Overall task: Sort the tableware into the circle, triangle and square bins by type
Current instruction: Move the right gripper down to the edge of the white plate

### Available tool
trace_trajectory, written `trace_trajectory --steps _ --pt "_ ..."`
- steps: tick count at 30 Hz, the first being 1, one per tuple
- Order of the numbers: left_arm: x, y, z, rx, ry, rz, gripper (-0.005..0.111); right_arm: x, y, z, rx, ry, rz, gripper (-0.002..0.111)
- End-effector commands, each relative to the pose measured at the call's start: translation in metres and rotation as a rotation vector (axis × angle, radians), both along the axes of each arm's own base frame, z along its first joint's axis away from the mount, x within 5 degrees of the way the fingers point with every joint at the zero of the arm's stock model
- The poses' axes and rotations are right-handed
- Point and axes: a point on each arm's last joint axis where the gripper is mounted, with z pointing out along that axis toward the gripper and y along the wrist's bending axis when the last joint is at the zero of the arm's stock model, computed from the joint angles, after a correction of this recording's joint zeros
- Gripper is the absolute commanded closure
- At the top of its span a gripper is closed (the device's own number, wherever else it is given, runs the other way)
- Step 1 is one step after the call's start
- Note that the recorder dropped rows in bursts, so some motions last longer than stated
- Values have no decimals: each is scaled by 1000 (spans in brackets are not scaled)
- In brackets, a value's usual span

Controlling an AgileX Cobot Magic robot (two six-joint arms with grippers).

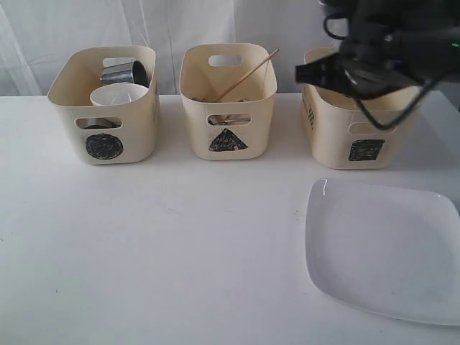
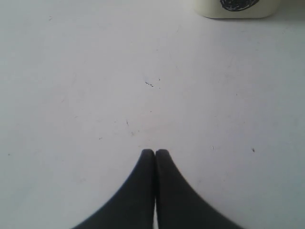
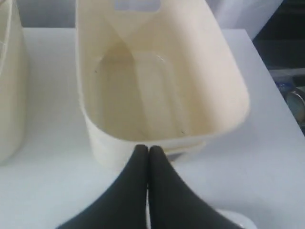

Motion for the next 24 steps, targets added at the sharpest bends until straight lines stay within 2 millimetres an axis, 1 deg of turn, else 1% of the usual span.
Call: trace_trajectory --steps 1,2,4,6,8,11,13,14,17,21,23,24 --pt "-1 -1 -3 -13 22 -2 107 -41 -54 -12 53 34 -89 108" --pt "-1 -1 -3 -13 22 -2 107 -47 -65 -16 88 34 -81 108" --pt "-1 -1 -3 -13 22 -2 107 -61 -84 -17 198 18 -49 108" --pt "-1 -1 -3 -13 22 -2 107 -73 -97 -18 283 42 -26 108" --pt "-1 -1 -3 -13 22 -2 107 -83 -107 -19 312 126 26 108" --pt "-1 -1 -3 -13 22 -2 107 -97 -113 -31 361 342 256 108" --pt "-1 -1 -3 -13 22 -2 107 -103 -118 -40 438 427 367 108" --pt "-1 -1 -3 -13 22 -2 107 -103 -121 -42 467 436 383 108" --pt "-1 -1 -3 -13 22 -2 107 -98 -141 -55 526 455 321 108" --pt "-1 -1 -3 -13 22 -2 107 -89 -177 -74 653 540 225 108" --pt "-1 -1 -3 -13 22 -2 107 -84 -188 -86 693 613 297 108" --pt "-1 -1 -3 -13 22 -2 107 -80 -192 -89 707 619 313 108"
